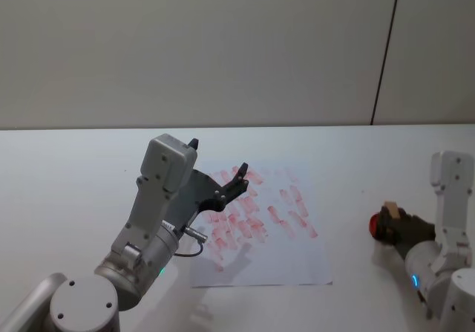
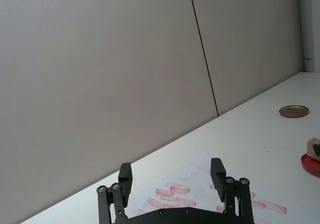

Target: Use the one hand to pick up the stamp and affix it onto the A4 paper.

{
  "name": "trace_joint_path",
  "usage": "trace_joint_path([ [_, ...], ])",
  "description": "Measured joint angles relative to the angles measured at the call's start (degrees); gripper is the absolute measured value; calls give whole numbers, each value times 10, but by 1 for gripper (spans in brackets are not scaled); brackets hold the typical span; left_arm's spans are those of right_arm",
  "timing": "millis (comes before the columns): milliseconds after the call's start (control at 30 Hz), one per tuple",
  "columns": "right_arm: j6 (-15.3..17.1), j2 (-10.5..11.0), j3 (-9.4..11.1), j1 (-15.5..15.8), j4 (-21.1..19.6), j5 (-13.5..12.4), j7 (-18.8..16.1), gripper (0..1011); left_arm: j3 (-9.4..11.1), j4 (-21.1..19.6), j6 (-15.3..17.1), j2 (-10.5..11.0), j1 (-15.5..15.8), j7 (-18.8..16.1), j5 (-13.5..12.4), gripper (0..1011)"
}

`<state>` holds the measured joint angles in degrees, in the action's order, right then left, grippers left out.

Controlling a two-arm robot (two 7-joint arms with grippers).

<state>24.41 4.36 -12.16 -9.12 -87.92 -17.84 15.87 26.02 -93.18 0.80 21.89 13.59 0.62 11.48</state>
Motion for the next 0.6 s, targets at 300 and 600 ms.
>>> trace_joint_path([
  [300,-21,-1,-11,3,-33,36,-34,219,0,0,0,0,0,0,0,993],
  [600,-28,-9,-30,1,-55,75,-83,220,0,0,0,0,0,0,0,993],
])
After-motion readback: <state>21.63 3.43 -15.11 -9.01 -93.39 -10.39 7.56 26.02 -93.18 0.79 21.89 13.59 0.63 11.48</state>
